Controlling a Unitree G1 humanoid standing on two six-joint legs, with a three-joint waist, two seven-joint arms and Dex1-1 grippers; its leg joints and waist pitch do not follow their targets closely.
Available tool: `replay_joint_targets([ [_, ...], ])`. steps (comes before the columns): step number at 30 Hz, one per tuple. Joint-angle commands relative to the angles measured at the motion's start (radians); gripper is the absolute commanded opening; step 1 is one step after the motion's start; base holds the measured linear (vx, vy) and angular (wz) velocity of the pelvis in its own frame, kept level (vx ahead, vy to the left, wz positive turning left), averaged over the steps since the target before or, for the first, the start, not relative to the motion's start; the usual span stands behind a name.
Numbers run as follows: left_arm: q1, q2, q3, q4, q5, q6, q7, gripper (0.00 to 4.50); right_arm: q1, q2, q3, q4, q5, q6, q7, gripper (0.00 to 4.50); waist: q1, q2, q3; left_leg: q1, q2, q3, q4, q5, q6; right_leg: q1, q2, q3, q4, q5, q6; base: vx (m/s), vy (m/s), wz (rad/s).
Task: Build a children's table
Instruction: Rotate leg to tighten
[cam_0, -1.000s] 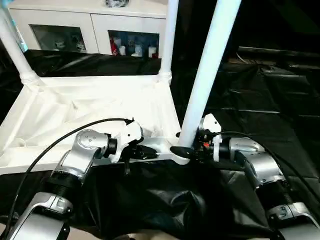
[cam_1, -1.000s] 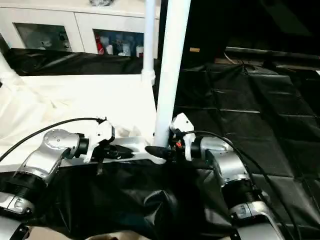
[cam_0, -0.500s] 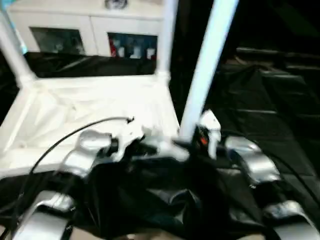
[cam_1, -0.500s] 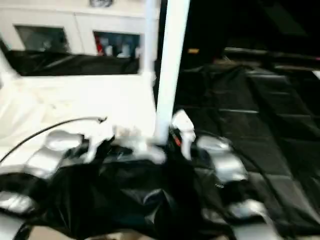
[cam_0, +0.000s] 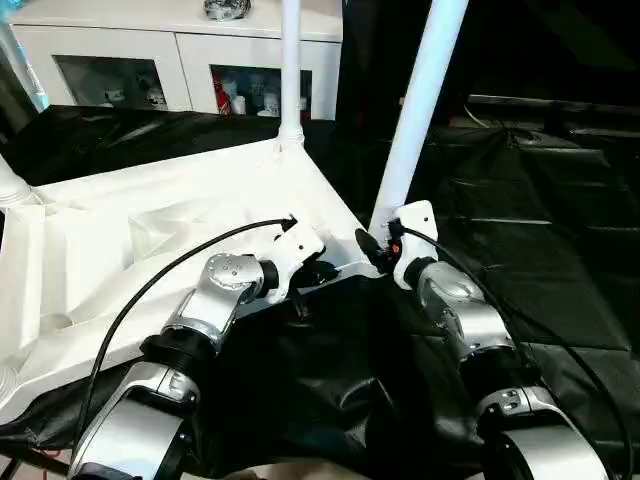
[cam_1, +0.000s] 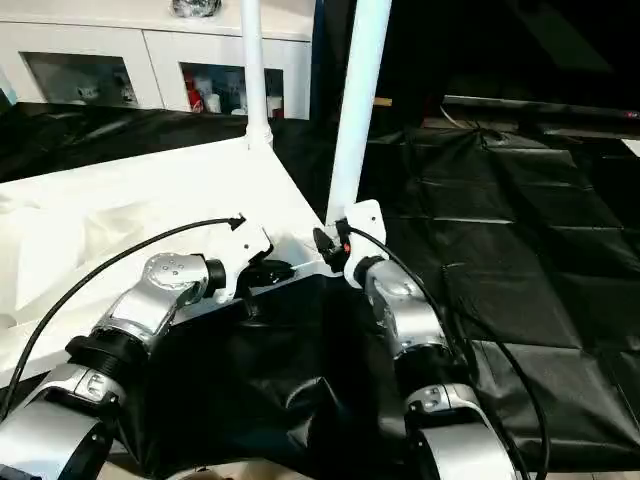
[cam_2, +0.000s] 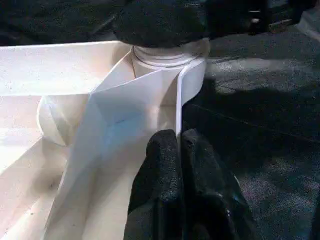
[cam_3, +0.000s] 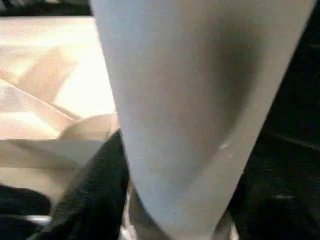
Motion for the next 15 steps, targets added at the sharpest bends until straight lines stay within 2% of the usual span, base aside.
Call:
replay_joint_targets([
  [1, -0.014, -0.036, -0.005, -0.041, -0.049, -0.052, -0.021, 0.0, 0.041, 0.058, 0.103, 0.021, 0.029, 0.06, 0.156, 2.88, -0.002, 0.003, -0.048, 0.007, 0.081, -0.041, -0.072, -0.191, 0.026, 0.032, -0.105, 0.069, -0.086, -0.12, -0.207, 0.0, 0.0, 0.0],
  [2, -0.003, -0.02, -0.008, -0.049, -0.052, -0.056, -0.051, 0.0, 0.049, 0.031, 0.125, 0.0, 0.028, 0.056, 0.21, 3.04, -0.002, 0.004, -0.05, 0.007, 0.082, -0.041, -0.072, -0.175, 0.033, 0.032, -0.104, 0.067, -0.083, -0.094, -0.213, 0.0, 0.0, 0.0],
  [4, 0.002, -0.012, -0.011, -0.052, -0.052, -0.057, -0.066, 0.0, 0.052, 0.016, 0.133, -0.005, 0.023, 0.048, 0.244, 3.21, -0.002, 0.003, -0.05, 0.005, 0.081, -0.039, -0.069, -0.164, 0.043, 0.033, -0.103, 0.068, -0.081, -0.068, -0.221, 0.0, 0.0, 0.0],
  [5, 0.009, 0.0, -0.015, -0.058, -0.054, -0.062, -0.089, 0.0, 0.057, -0.002, 0.14, -0.017, 0.025, 0.046, 0.288, 3.21, -0.002, 0.0, -0.05, 0.005, 0.081, -0.039, -0.069, -0.16, 0.046, 0.034, -0.104, 0.067, -0.081, -0.068, -0.223, 0.0, 0.0, 0.0],
  [9, 0.031, 0.045, -0.025, -0.08, -0.067, -0.078, -0.181, 0.0, 0.087, -0.091, 0.186, -0.085, 0.041, 0.062, 0.479, 3.21, 0.003, 0.001, -0.05, 0.004, 0.084, -0.037, -0.067, -0.148, 0.062, 0.035, -0.102, 0.065, -0.078, -0.062, -0.226, 0.0, 0.0, 0.0],
  [15, 0.044, 0.085, -0.026, -0.094, -0.086, -0.081, -0.269, 0.0, 0.112, -0.165, 0.215, -0.145, 0.053, 0.098, 0.627, 3.21, 0.008, 0.0, -0.052, 0.004, 0.085, -0.035, -0.065, -0.134, 0.069, 0.035, -0.101, 0.061, -0.075, -0.051, -0.24, 0.0, 0.0, 0.0],
])
